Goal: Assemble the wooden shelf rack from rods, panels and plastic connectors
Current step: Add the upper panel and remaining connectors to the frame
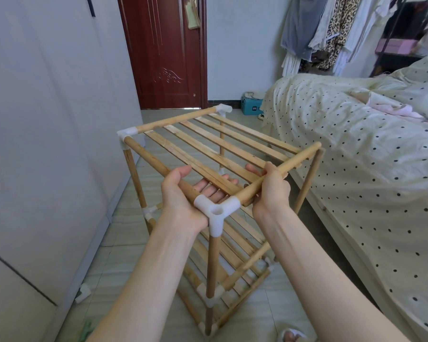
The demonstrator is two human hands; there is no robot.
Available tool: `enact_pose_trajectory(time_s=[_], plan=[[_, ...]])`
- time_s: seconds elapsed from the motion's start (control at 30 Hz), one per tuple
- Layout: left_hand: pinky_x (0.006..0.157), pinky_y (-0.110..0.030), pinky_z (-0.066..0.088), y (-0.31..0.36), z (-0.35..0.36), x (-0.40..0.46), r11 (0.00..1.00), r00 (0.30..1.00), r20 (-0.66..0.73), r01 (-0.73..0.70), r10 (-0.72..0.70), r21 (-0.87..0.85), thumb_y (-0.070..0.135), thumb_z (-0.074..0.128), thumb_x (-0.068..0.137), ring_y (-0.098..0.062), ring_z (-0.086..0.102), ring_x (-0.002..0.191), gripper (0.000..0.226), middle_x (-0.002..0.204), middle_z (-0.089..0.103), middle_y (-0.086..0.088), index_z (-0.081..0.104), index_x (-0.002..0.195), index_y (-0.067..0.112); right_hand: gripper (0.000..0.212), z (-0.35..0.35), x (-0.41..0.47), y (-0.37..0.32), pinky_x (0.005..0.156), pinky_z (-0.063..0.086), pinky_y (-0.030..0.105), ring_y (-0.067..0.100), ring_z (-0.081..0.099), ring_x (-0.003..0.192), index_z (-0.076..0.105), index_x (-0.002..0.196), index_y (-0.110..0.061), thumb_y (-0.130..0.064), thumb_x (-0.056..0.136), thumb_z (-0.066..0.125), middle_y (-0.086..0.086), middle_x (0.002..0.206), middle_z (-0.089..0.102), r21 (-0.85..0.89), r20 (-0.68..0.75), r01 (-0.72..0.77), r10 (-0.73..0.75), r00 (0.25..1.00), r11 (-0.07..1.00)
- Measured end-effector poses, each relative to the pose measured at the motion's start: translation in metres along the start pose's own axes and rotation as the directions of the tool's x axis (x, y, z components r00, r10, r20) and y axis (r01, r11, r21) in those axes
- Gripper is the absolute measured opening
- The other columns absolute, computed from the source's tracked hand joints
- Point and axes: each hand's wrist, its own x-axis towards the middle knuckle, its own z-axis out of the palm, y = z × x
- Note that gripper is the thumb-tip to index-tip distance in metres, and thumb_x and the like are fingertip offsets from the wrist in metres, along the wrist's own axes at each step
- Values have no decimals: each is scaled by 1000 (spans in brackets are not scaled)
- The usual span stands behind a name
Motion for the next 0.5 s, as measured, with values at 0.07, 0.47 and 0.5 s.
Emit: enact_pose_trajectory(time_s=[0.07,0.47,0.5], plan=[[89,-55,49,-1,1,-2,1000,1000,22,14,-14,-6,33,53,79,-47,63,98,58,110,63,-31,50,118,-10,13,-1,2,-1,41,43,19,13,54,64,50,89,-20,-31,96,48,-1,76,67,36,27,-22,21,999,999],[69,-56,55,-1,8,1,995,988,-136,-65,75,77,32,46,83,-41,68,84,48,95,69,-26,57,108,-8,19,8,3,9,65,46,31,15,49,68,47,84,-21,-32,98,42,-3,80,59,7,-13,41,-41,999,999],[66,-56,55,5,6,2,994,989,-130,-56,68,94,32,46,84,-42,68,83,49,96,68,-28,55,111,-9,19,9,1,11,70,48,33,16,51,72,47,83,-21,-32,99,41,-3,82,59,11,7,47,-47,999,999]])
